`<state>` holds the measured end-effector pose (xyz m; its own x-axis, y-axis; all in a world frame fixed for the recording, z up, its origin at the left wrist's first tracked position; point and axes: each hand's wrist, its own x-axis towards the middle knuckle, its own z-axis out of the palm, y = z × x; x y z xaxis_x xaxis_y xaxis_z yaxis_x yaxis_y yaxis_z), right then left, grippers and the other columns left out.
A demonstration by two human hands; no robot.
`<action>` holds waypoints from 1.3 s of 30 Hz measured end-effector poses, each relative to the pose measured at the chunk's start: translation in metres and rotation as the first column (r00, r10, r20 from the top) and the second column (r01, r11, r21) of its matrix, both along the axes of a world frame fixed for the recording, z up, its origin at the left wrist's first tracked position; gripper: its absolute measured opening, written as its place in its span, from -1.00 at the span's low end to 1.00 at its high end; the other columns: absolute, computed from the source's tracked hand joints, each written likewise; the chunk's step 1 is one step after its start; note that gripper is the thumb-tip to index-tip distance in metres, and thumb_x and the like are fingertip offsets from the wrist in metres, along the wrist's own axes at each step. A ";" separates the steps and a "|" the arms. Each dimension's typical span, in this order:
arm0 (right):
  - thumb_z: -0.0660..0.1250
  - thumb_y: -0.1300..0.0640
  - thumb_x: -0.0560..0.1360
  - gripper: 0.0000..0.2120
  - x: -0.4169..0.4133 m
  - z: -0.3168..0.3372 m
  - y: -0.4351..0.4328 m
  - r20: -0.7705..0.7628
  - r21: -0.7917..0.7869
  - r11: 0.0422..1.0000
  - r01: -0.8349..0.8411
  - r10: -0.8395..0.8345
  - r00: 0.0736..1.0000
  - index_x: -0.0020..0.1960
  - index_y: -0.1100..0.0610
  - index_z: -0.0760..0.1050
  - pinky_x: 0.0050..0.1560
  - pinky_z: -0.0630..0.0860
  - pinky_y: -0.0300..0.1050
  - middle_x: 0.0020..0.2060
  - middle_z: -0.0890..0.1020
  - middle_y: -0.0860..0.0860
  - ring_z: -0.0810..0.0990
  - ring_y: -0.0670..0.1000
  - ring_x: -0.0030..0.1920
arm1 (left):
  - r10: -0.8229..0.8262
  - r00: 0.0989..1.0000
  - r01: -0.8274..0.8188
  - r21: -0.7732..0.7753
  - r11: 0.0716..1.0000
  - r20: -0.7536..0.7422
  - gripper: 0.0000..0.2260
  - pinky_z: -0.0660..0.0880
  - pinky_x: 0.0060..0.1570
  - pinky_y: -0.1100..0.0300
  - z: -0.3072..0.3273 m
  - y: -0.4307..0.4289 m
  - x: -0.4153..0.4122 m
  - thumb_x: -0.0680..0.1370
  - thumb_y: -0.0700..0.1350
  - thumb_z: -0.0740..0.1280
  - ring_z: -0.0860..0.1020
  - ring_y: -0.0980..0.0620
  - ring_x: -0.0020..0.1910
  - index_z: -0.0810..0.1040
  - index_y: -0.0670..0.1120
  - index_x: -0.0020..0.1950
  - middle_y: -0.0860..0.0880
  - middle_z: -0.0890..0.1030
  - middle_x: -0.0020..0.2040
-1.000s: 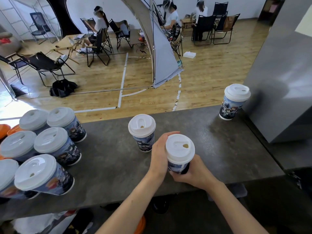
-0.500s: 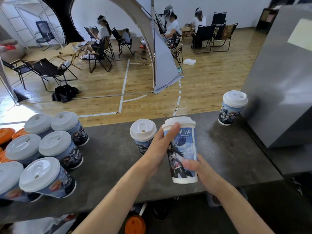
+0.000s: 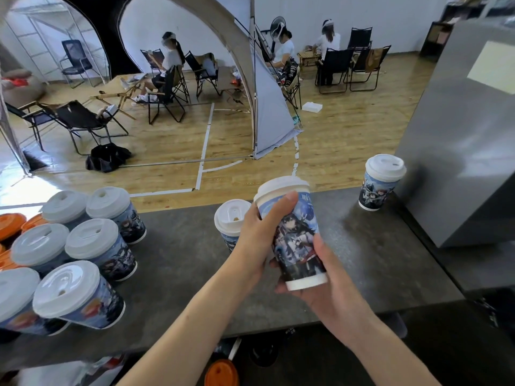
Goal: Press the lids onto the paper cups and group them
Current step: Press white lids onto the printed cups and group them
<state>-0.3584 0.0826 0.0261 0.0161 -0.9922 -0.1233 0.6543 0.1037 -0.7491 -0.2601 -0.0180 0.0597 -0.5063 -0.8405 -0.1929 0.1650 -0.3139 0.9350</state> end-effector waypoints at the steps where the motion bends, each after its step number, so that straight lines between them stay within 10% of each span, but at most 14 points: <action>1: 0.58 -0.36 0.30 -0.23 0.001 0.001 0.000 -0.039 0.001 0.998 0.060 -0.059 0.997 0.34 0.07 0.62 -0.14 0.68 0.05 0.23 0.66 0.22 0.68 0.13 0.07 | 0.029 0.999 -0.028 -0.037 0.999 0.039 -0.28 0.66 0.07 -0.20 0.002 0.000 -0.001 0.27 0.23 0.57 0.74 -0.19 -0.03 0.58 -0.21 0.26 -0.19 0.74 0.03; 6: 0.35 -0.43 0.46 -0.29 0.001 0.015 0.005 0.165 -0.061 0.985 -0.164 0.172 0.971 0.27 0.15 0.64 -0.23 0.62 0.01 -0.09 0.68 0.26 0.63 0.06 -0.39 | -0.195 0.975 0.205 0.088 0.975 -0.103 -0.18 0.60 0.11 0.02 0.013 0.001 0.006 0.27 0.25 0.60 0.68 -0.16 0.02 0.56 -0.25 0.33 -0.21 0.68 0.10; 8: 0.20 -0.43 0.52 -0.28 0.001 0.017 0.008 0.118 -0.065 0.982 -0.175 0.182 0.976 0.30 0.14 0.63 -0.15 0.64 0.05 -0.07 0.67 0.27 0.63 0.08 -0.37 | -0.179 0.978 0.189 0.088 0.978 -0.104 -0.33 0.51 0.21 -0.10 0.016 0.002 0.008 0.24 0.25 0.61 0.66 -0.20 0.04 0.67 -0.16 0.18 -0.23 0.69 0.07; 12: 0.51 -0.44 0.29 -0.20 0.003 0.018 0.008 -0.083 -0.024 0.999 0.024 -0.026 0.996 0.25 0.17 0.63 -0.21 0.66 0.09 -0.08 0.64 0.33 0.61 0.10 -0.36 | 0.010 1.000 -0.009 -0.058 0.998 0.019 -0.30 0.57 0.24 -0.22 0.017 -0.003 0.006 0.28 0.18 0.58 0.70 -0.25 0.08 0.59 -0.23 0.27 -0.25 0.72 0.09; 17: 0.46 -0.39 0.40 -0.33 -0.001 0.028 0.005 0.154 -0.072 0.978 -0.198 0.207 0.966 0.21 0.15 0.67 -0.22 0.61 -0.01 -0.15 0.65 0.21 0.54 0.01 -0.41 | -0.163 0.979 0.171 0.053 0.984 -0.125 -0.31 0.55 0.30 -0.10 0.028 -0.002 0.012 0.34 0.21 0.54 0.66 -0.17 0.08 0.58 -0.23 0.30 -0.25 0.66 0.14; 23: 0.55 -0.42 0.29 -0.13 -0.001 0.025 -0.001 -0.187 -0.072 0.997 0.005 -0.019 0.982 0.26 0.25 0.55 -0.26 0.63 0.02 -0.16 0.65 0.27 0.62 0.08 -0.32 | -0.062 0.994 0.054 -0.094 0.994 -0.084 -0.30 0.57 0.23 -0.10 0.038 -0.008 0.011 0.31 0.13 0.57 0.67 -0.18 0.06 0.55 -0.23 0.33 -0.23 0.69 0.10; 27: 0.41 -0.38 0.46 -0.36 -0.001 0.033 -0.001 0.138 -0.127 0.967 -0.221 0.238 0.961 0.19 0.18 0.64 -0.22 0.61 -0.02 -0.21 0.64 0.18 0.58 0.04 -0.37 | -0.203 0.967 0.203 -0.016 0.979 -0.152 -0.28 0.55 0.27 -0.04 0.040 -0.008 0.015 0.33 0.20 0.54 0.64 -0.16 0.09 0.54 -0.23 0.34 -0.23 0.65 0.15; 34: 0.52 -0.40 0.33 -0.20 0.003 0.026 -0.006 -0.099 -0.107 0.994 0.027 -0.038 0.994 0.26 0.24 0.60 -0.32 0.63 -0.01 -0.13 0.65 0.24 0.64 0.08 -0.28 | -0.080 0.995 0.076 -0.058 0.995 -0.063 -0.24 0.58 0.23 -0.07 0.045 -0.012 0.010 0.30 0.17 0.51 0.67 -0.18 0.07 0.53 -0.28 0.36 -0.22 0.68 0.11; 39: 0.29 -0.37 0.51 -0.33 -0.004 0.030 -0.006 0.223 -0.106 0.967 -0.232 0.250 0.942 0.21 0.23 0.64 -0.29 0.59 -0.05 -0.22 0.65 0.18 0.59 0.04 -0.40 | -0.123 0.982 0.131 0.048 0.990 -0.142 -0.27 0.42 0.45 -0.17 0.042 -0.011 0.010 0.34 0.21 0.48 0.59 -0.20 0.18 0.56 -0.21 0.36 -0.23 0.62 0.20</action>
<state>-0.3624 0.0770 0.0560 0.2753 -0.9613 -0.0112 0.7739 0.2286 -0.5907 -0.2498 -0.0286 0.1019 -0.6330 -0.7576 -0.1591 0.2469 -0.3924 0.8861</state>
